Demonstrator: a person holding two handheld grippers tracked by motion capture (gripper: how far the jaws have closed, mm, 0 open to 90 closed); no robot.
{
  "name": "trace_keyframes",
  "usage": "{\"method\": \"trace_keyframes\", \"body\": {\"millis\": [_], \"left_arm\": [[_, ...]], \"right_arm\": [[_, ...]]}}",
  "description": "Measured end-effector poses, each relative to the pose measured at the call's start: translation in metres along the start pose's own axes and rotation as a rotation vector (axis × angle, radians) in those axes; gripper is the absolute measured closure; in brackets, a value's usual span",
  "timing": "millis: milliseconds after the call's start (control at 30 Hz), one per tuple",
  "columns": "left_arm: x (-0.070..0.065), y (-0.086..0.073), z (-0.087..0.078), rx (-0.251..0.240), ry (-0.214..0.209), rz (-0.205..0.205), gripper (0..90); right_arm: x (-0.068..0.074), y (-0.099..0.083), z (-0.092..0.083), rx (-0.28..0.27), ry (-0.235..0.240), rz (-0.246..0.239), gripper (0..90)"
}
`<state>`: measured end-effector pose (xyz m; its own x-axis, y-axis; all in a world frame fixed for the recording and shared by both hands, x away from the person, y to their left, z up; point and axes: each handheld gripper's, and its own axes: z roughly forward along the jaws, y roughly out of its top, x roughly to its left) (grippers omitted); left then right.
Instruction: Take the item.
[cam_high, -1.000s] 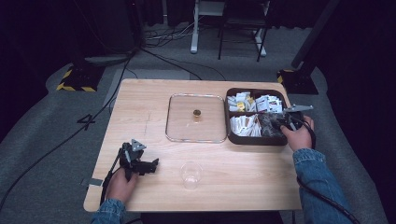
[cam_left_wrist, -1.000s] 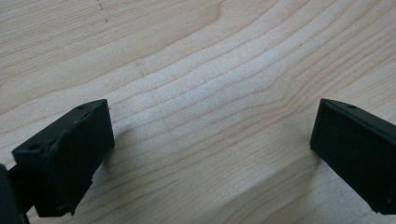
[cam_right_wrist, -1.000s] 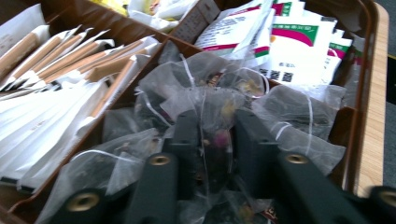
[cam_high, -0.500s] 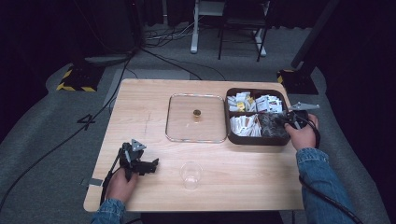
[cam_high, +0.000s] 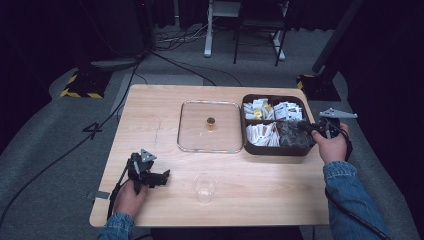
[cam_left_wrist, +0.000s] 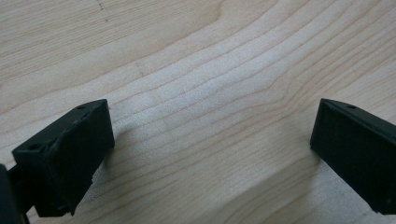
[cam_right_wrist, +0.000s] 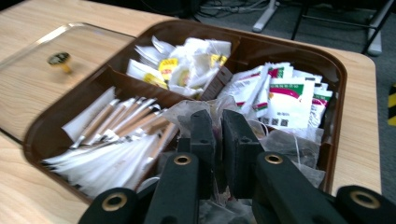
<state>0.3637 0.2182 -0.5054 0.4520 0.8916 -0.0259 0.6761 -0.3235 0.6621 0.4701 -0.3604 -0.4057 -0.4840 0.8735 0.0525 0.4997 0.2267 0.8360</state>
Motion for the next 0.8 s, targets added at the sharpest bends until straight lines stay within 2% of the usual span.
{"method": "trace_keyframes", "body": {"millis": [267, 533, 800], "left_arm": [[0.0, 0.0, 0.0, -0.001, -0.001, 0.0, 0.0], [0.0, 0.0, 0.0, -0.001, 0.0, 0.0, 0.0], [-0.002, -0.001, -0.001, -0.001, 0.012, -0.013, 0.0]], "right_arm": [[0.009, 0.005, -0.013, -0.05, 0.048, -0.004, 84.0], [0.02, 0.011, -0.022, -0.068, 0.077, -0.028, 84.6], [0.041, 0.018, -0.031, -0.092, 0.142, -0.067, 85.1]]}}
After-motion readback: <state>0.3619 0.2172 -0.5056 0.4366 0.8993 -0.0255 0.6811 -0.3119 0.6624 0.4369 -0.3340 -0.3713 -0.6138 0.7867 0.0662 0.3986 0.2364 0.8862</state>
